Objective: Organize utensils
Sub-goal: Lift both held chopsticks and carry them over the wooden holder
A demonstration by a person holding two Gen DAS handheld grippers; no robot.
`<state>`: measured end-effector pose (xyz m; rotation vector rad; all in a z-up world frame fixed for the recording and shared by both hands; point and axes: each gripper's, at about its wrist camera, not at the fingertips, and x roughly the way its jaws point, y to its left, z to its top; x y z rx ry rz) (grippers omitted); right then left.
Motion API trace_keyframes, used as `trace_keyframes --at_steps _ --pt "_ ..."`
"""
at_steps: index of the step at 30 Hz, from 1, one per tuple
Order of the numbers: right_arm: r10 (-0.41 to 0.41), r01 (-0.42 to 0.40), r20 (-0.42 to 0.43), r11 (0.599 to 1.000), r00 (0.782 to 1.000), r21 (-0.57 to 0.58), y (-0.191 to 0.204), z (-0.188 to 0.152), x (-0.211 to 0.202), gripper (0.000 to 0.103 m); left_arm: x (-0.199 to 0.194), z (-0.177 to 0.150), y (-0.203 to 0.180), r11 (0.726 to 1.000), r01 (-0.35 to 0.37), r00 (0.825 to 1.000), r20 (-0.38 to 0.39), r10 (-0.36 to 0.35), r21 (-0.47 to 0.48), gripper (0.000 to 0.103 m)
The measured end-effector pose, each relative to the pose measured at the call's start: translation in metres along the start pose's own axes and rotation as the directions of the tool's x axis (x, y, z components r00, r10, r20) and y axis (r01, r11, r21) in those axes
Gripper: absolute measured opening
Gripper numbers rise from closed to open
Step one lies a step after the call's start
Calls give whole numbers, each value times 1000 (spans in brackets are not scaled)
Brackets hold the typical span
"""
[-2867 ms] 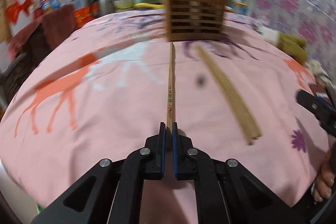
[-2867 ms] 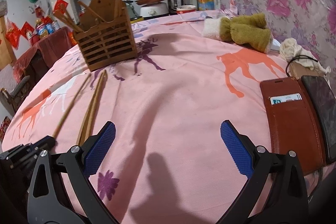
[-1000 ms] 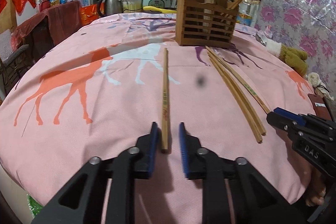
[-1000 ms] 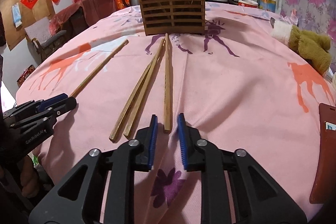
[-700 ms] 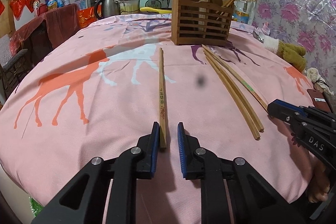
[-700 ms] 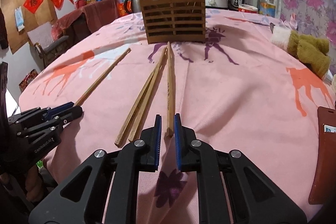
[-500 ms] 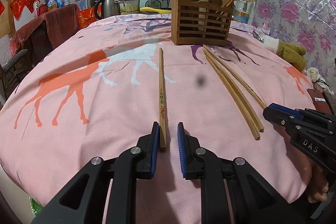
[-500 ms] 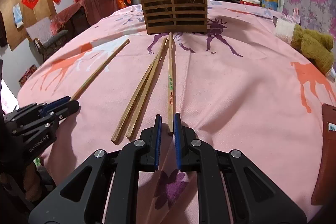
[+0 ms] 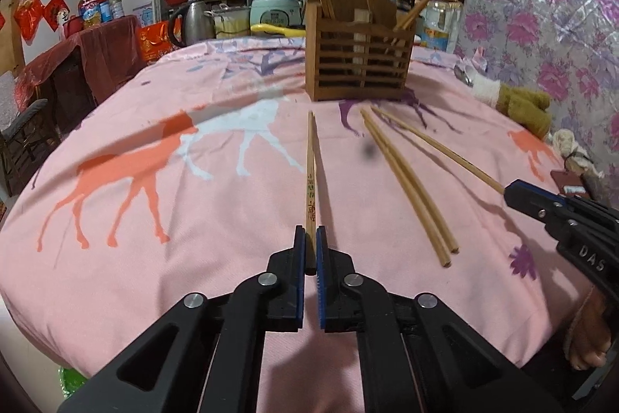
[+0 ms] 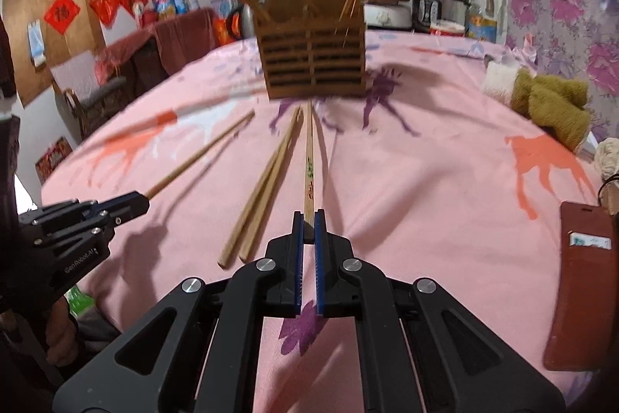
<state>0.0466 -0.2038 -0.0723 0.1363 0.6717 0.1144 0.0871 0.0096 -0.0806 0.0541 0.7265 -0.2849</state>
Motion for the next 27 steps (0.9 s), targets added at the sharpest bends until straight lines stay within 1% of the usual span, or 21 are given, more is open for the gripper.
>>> trace_keyframes --at_steps 3,13,22,27 --pt "14 -15 40 999 999 34 -6 9 -15 6 -10 7 1 1000 2 1000 16 -1 -8 6" --pt "20 -31 163 998 986 63 -13 40 -54 6 -43 34 0 1000 21 997 78 -19 -13 6" --pt "34 -49 212 997 977 65 -12 59 -70 6 -66 64 -7 999 31 992 126 -33 20 6" --pt "40 -56 222 996 974 65 -11 69 -71 6 -75 84 -9 998 54 988 141 -57 28 6"
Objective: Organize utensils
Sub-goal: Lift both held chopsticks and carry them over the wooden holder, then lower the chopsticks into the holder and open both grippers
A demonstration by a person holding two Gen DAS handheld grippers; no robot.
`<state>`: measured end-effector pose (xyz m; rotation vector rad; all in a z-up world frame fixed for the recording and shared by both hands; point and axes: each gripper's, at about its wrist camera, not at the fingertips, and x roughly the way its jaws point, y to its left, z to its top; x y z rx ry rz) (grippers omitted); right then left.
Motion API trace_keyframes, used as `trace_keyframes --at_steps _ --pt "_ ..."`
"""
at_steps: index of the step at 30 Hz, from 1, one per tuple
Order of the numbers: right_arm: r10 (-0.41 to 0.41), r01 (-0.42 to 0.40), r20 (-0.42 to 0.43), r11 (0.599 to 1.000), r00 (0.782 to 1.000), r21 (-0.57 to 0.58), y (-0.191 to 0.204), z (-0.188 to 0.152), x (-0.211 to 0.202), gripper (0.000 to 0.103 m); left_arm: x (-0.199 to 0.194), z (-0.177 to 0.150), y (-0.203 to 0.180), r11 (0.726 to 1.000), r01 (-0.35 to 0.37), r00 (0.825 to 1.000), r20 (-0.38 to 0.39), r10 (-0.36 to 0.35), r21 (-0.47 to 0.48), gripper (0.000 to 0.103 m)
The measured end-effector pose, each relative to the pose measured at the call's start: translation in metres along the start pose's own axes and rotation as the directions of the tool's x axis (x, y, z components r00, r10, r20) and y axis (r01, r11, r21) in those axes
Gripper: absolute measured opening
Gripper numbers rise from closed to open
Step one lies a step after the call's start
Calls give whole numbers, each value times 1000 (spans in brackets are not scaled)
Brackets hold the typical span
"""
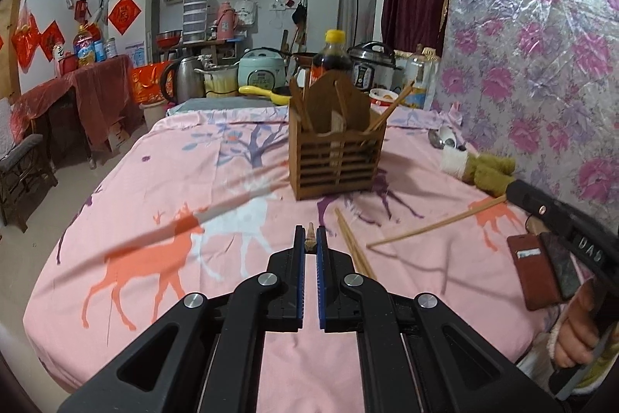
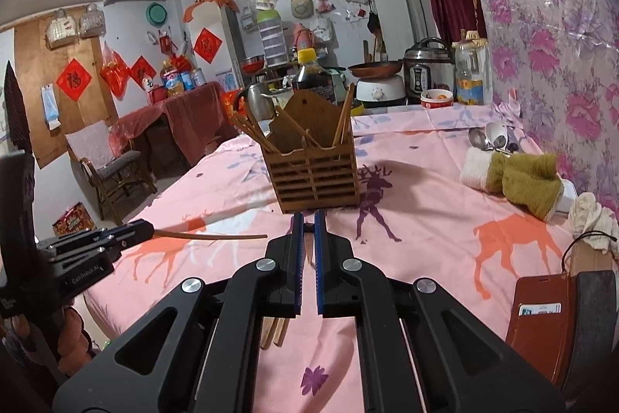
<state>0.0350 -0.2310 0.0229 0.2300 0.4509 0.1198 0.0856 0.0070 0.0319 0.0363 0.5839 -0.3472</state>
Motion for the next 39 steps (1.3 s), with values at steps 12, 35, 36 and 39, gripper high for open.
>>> trace_keyframes --at_steps 12,35,36,39 --pt "1 2 68 999 998 -40 12 39 -2 6 -7 55 -1 998 55 998 24 -56 8 6" --pt "-83 111 277 990 957 -87 36 189 68 6 69 154 0 998 60 998 29 -60 16 6" --pt "-95 123 278 989 956 -86 36 191 79 6 75 153 1 998 63 998 19 -64 14 6" --pt "-120 144 257 987 959 -77 33 190 108 6 92 151 1 998 68 998 -5 -68 15 6"
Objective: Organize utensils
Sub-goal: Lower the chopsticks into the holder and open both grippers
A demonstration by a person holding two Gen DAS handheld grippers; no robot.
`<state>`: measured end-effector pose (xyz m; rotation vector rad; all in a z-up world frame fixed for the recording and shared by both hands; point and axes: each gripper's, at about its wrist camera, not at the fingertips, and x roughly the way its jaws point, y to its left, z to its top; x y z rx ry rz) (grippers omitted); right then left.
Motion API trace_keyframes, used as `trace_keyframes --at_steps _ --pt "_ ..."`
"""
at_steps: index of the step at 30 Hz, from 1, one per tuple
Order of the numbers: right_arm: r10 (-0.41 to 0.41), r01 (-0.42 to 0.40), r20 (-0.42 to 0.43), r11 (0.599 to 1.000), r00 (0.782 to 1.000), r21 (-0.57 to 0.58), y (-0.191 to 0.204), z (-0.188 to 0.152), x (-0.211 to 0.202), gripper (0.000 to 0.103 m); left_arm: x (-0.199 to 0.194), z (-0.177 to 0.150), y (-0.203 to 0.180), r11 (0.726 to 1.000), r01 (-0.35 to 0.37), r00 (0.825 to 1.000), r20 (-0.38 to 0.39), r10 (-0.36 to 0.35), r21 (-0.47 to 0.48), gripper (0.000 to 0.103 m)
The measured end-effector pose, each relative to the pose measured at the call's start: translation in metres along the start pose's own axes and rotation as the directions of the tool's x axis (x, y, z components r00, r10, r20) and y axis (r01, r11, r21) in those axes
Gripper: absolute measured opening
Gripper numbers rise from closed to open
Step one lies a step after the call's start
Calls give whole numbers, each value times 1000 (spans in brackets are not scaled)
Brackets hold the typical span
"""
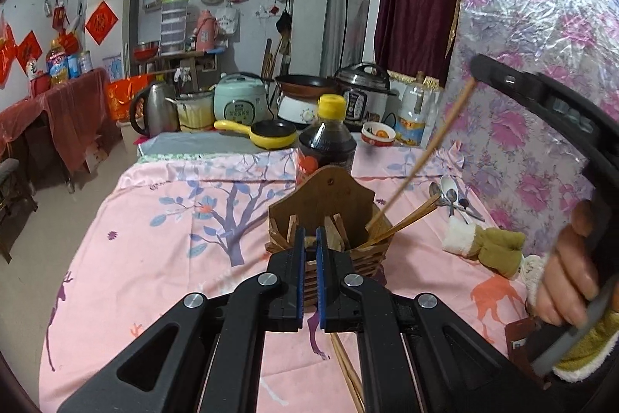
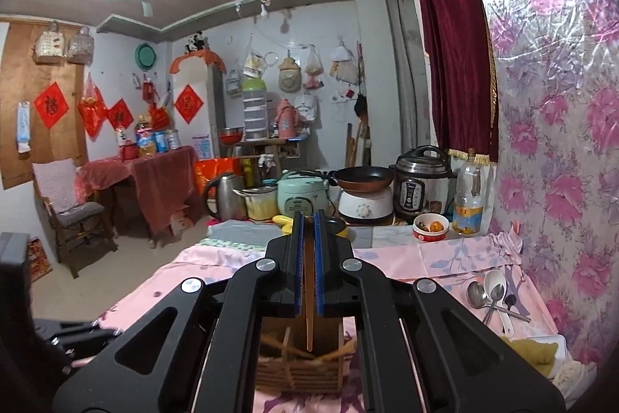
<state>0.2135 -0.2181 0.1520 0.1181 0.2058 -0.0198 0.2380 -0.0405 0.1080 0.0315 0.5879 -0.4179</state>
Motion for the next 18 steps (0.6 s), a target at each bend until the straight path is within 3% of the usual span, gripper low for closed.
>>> trace_keyframes --at_steps 4,5,6,7,8,12,18 --pt "-8 9 -97 1000 995 3 -2 -21 36 7 14 -4 4 1000 8 1000 -26 -9 -21 9" --pt "-22 23 -112 1000 993 11 -5 -26 39 11 15 -5 7 1000 11 999 -30 -12 -28 11" --pt "-18 20 -117 1000 993 18 -6 -29 37 11 14 -5 9 999 12 1000 -28 -13 -37 22" --pt "-19 21 -111 1000 994 21 -8 -29 32 11 12 -6 12 999 4 1000 -20 -5 -47 33" --pt "-23 25 -102 999 994 19 -9 -28 28 12 11 -6 13 999 -5 1000 -12 4 -53 36" --pt "-27 28 -64 999 998 17 -15 -20 4 15 0 -5 19 997 -16 1000 1 16 -73 37" --pt "-18 20 -43 998 999 55 -23 -26 -42 29 -30 -15 19 996 -49 997 47 53 -81 53"
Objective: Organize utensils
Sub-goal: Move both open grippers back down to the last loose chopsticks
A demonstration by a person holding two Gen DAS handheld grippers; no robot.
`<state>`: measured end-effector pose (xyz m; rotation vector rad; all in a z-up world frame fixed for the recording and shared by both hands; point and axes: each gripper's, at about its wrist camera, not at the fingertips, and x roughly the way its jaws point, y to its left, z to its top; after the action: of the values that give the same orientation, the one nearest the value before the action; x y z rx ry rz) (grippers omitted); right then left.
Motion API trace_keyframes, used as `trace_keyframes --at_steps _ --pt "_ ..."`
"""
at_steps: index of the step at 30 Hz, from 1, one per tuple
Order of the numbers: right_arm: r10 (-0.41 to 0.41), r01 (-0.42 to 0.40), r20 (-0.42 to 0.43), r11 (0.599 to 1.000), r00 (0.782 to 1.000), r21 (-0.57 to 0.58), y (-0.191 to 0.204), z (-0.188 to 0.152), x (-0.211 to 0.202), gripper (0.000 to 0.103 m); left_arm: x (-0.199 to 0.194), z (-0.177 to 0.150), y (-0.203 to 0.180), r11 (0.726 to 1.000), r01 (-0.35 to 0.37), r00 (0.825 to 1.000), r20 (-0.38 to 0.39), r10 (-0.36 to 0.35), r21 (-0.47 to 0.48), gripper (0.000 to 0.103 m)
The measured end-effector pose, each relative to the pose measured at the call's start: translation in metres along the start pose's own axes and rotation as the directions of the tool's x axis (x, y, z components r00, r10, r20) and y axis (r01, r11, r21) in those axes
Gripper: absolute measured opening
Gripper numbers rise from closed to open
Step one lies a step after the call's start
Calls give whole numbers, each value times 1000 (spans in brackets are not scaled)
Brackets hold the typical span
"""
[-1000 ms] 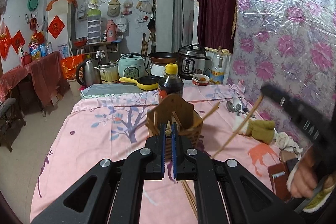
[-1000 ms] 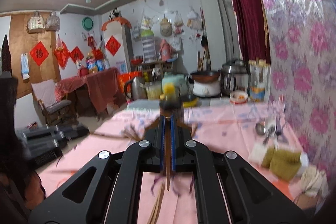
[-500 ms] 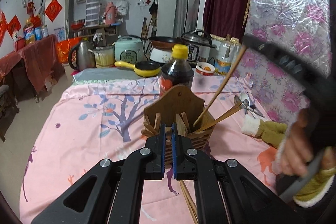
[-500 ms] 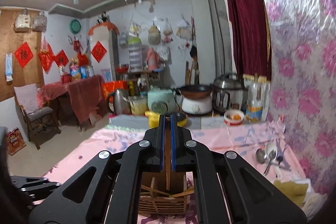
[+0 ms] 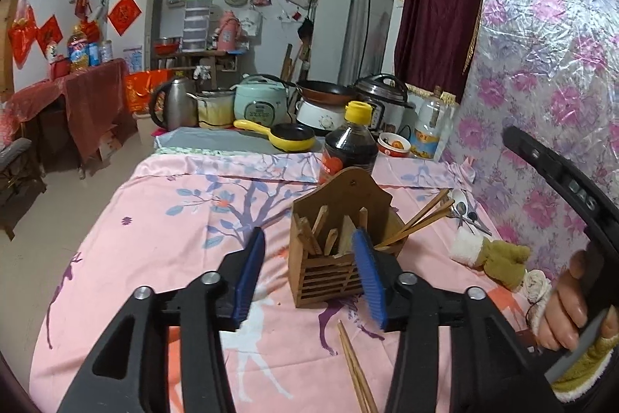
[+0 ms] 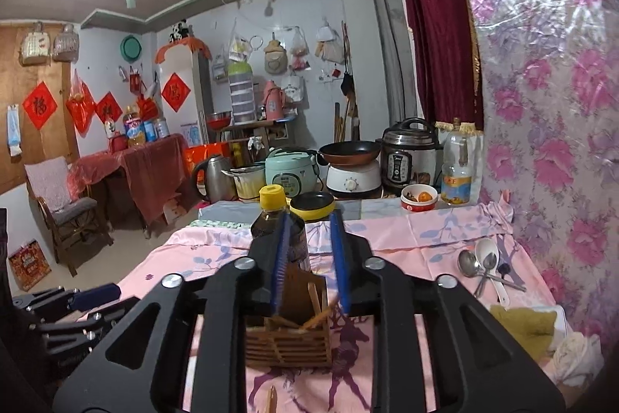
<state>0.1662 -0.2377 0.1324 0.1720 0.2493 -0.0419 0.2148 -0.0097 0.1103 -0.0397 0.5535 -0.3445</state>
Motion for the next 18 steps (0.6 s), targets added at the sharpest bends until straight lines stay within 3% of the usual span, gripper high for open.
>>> trace_keyframes --at_steps 2,4,5,6,8,10,15,18 --pt "2 -2 0 1000 1000 22 -6 -8 -13 38 -11 -8 2 1000 -12 1000 10 12 -7 62" --pt "1 -1 9 998 1000 65 -12 -22 -33 58 -22 -23 5 999 -26 1000 15 27 -20 76" --pt "0 -1 14 997 1000 80 -13 -28 -40 77 -25 -29 6 999 -29 999 16 29 -28 79" --pt "-5 2 27 995 1000 101 -16 -39 -52 89 -29 -38 8 999 -32 999 15 32 -39 84" --pt "-17 12 41 993 999 120 -20 -59 -67 96 -37 -64 13 997 -45 999 7 45 -62 88" --pt "-24 21 27 993 999 114 -21 -83 -79 96 -40 -91 14 994 -82 997 -6 82 -66 91" --pt "-39 58 -142 989 989 136 -31 -157 -86 96 -35 -165 11 993 -119 987 -108 116 -19 93" --pt "-60 105 -290 984 955 144 -44 -195 -70 96 -31 -202 2 994 -99 981 -165 105 44 93"
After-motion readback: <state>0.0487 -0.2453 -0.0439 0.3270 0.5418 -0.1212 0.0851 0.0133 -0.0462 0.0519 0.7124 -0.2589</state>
